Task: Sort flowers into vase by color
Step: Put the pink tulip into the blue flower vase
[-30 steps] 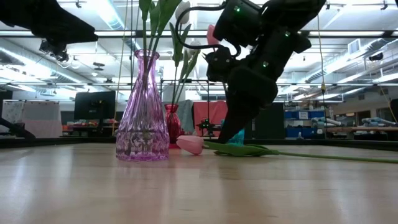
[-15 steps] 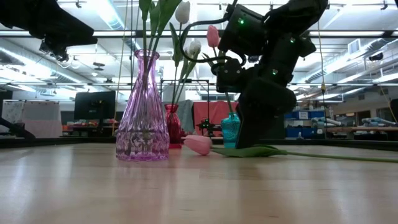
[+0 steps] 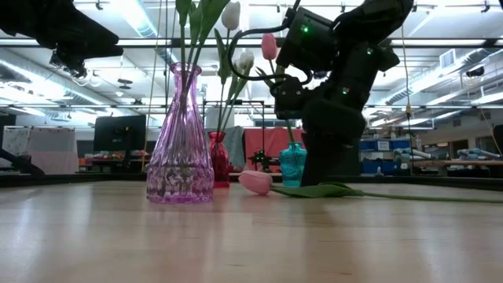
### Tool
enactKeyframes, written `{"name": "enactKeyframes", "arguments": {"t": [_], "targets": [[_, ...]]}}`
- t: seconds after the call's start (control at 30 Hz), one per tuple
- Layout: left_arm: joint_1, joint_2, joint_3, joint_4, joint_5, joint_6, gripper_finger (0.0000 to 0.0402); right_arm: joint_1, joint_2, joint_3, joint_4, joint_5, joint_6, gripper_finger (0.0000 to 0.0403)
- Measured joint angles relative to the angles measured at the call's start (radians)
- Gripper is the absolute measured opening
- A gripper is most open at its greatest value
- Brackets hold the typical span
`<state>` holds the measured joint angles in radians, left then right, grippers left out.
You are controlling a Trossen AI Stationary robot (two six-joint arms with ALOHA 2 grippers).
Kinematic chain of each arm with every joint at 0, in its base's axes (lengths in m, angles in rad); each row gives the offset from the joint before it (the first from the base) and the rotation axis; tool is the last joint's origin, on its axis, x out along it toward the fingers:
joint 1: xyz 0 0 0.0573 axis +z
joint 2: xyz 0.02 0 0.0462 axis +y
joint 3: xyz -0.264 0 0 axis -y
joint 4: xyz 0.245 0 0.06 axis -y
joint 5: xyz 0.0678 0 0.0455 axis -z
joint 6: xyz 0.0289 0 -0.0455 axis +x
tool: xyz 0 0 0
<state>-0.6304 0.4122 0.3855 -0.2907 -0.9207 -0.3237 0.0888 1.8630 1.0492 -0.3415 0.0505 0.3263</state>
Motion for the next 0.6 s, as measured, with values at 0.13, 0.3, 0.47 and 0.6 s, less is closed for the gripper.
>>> {"name": "enactKeyframes", "arguments": {"t": [0.13, 0.3, 0.47, 0.6], "targets": [[0.000, 0.000, 0.000, 0.000, 0.003, -0.013, 0.0182, -0.018, -0.019, 0.000, -0.043, -0.004, 0.017, 0.0012], [0.000, 0.000, 0.000, -0.002, 0.048, -0.035, 0.0182, -0.046, -0.077, -0.001, -0.128, 0.037, 0.011, 0.0006], [0.000, 0.000, 0.000, -0.003, 0.054, -0.035, 0.0182, -0.095, -0.167, -0.016, -0.174, 0.127, 0.004, 0.0007], [0.000, 0.000, 0.000, -0.001, 0.056, -0.050, 0.0182, -0.144, -0.263, -0.059, -0.170, 0.231, 0.003, 0.0007]]}}
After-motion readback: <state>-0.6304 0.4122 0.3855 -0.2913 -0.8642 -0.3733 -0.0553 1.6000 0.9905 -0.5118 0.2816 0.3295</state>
